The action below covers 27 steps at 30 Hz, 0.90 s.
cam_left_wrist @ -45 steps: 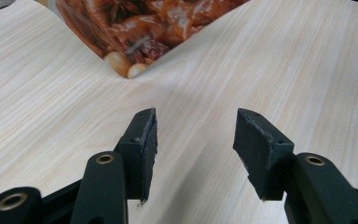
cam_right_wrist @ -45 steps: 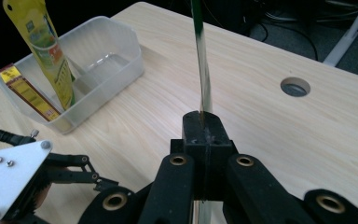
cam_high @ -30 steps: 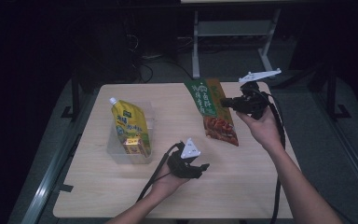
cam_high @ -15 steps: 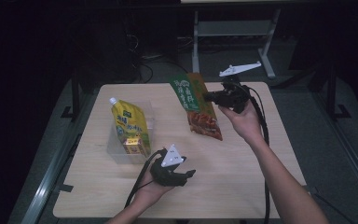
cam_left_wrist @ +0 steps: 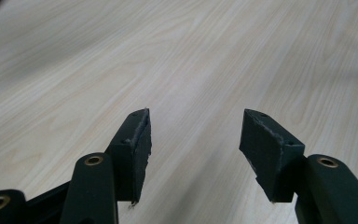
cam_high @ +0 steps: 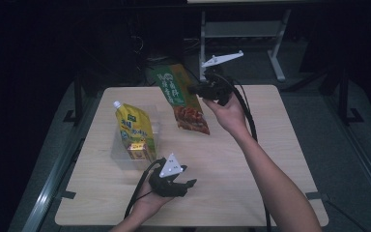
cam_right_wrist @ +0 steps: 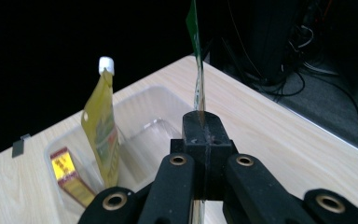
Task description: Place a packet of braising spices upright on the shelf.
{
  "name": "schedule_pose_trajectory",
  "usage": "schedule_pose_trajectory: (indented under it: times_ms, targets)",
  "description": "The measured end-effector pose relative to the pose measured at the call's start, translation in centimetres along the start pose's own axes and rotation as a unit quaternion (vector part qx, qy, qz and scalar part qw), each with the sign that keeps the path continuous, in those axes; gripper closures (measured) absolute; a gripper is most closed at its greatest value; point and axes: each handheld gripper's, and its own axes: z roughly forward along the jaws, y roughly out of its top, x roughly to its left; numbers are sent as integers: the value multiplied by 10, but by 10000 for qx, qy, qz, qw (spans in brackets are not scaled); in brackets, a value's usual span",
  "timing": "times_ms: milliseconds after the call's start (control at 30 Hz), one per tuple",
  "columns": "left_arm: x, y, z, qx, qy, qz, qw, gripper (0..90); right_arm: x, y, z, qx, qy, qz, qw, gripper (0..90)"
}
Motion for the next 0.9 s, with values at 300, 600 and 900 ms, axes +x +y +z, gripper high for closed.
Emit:
schedule_pose_trajectory:
  times_ms: [300,600,900]
  targets:
    - [3,-3,-4,44,-1,44,10000,421,14,23,25,-108,98,-142,9998,900]
    - [6,-7,-6,75,-21,5,10000,421,28,44,50,-161,213,-328,9991,900]
    - [6,-9,-6,9,-50,-35,10000,419,40,57,86,-146,370,-390,9984,900]
